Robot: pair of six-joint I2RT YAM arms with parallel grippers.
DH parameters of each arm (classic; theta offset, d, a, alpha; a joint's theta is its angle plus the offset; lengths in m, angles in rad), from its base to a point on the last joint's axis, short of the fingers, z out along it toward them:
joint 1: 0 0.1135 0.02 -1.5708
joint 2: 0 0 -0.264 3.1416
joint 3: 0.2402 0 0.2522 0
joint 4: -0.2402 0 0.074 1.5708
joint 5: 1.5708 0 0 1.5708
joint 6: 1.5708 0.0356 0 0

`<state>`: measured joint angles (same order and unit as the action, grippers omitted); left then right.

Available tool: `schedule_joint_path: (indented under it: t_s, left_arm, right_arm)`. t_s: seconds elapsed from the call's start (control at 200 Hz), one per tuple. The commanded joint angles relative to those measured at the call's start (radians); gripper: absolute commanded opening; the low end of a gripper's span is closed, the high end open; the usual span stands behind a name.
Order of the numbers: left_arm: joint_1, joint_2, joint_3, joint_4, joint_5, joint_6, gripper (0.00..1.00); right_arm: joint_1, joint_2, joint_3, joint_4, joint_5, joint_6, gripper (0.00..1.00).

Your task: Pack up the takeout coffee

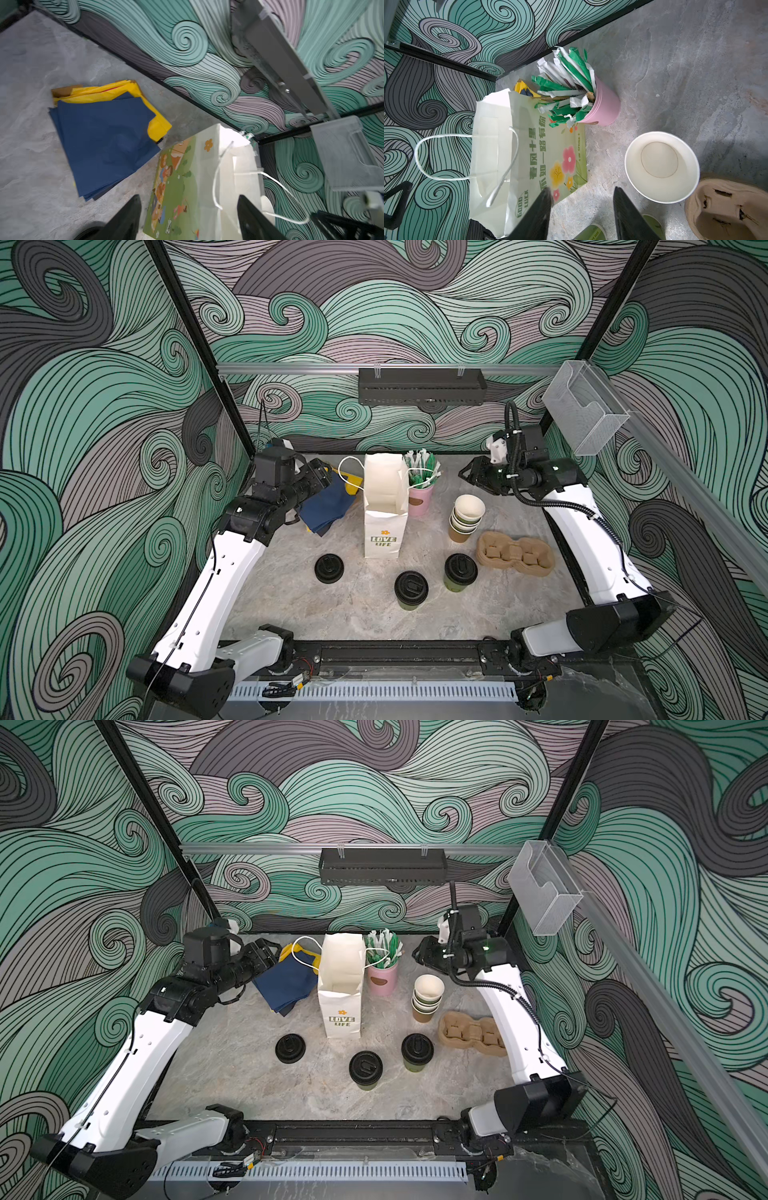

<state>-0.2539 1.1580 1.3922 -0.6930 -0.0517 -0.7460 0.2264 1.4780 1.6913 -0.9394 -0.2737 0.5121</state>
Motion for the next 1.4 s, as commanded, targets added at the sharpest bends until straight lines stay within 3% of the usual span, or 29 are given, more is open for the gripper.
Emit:
schedule_joint_path:
  t_s: [0.0,0.18,0.31,0.38,0.49,0.71,0.81,1.075,1.2,1.276,1.391]
  left_arm:
    - [0.068,0.010,0.038,-0.195,-0.164,-0.131,0.75]
    - [0.211,0.003,-0.035,-0.167,-0.034,-0.161,0.74]
    - [0.256,0.031,-0.036,-0.103,0.058,-0.121,0.74]
    - [0.258,0.036,-0.037,-0.030,0.095,-0.093,0.74]
    - [0.258,0.039,-0.064,0.106,0.134,-0.072,0.75]
    - [0.258,0.106,-0.075,0.244,0.176,-0.086,0.74]
    - [0.260,0.155,-0.056,0.257,0.198,-0.105,0.75]
    - [0.260,0.255,0.000,0.281,0.249,-0.130,0.75]
    - [0.260,0.291,0.008,0.289,0.260,-0.139,0.75]
    - [0.259,0.301,0.010,0.291,0.263,-0.141,0.75]
    - [0.260,0.310,0.012,0.299,0.257,-0.143,0.75]
  right_arm:
    - [0.005,0.022,0.049,-0.036,0.052,-0.004,0.51]
    - [0.004,0.078,0.107,-0.048,0.101,0.008,0.51]
    - [-0.017,0.156,0.220,-0.287,0.316,0.059,0.50]
    - [-0.037,0.163,0.231,-0.390,0.377,0.090,0.49]
    - [-0.090,0.102,0.143,-0.462,0.392,0.139,0.49]
    - [-0.290,-0.091,-0.223,-0.479,0.241,0.267,0.53]
    - [-0.327,-0.147,-0.332,-0.474,0.228,0.431,0.58]
    - [-0.367,-0.179,-0.477,-0.360,0.270,0.776,0.54]
    - [-0.372,-0.231,-0.593,-0.170,0.296,0.973,0.53]
    - [-0.386,-0.231,-0.638,-0.082,0.308,1.024,0.53]
    - [-0.431,-0.169,-0.648,-0.035,0.277,0.993,0.52]
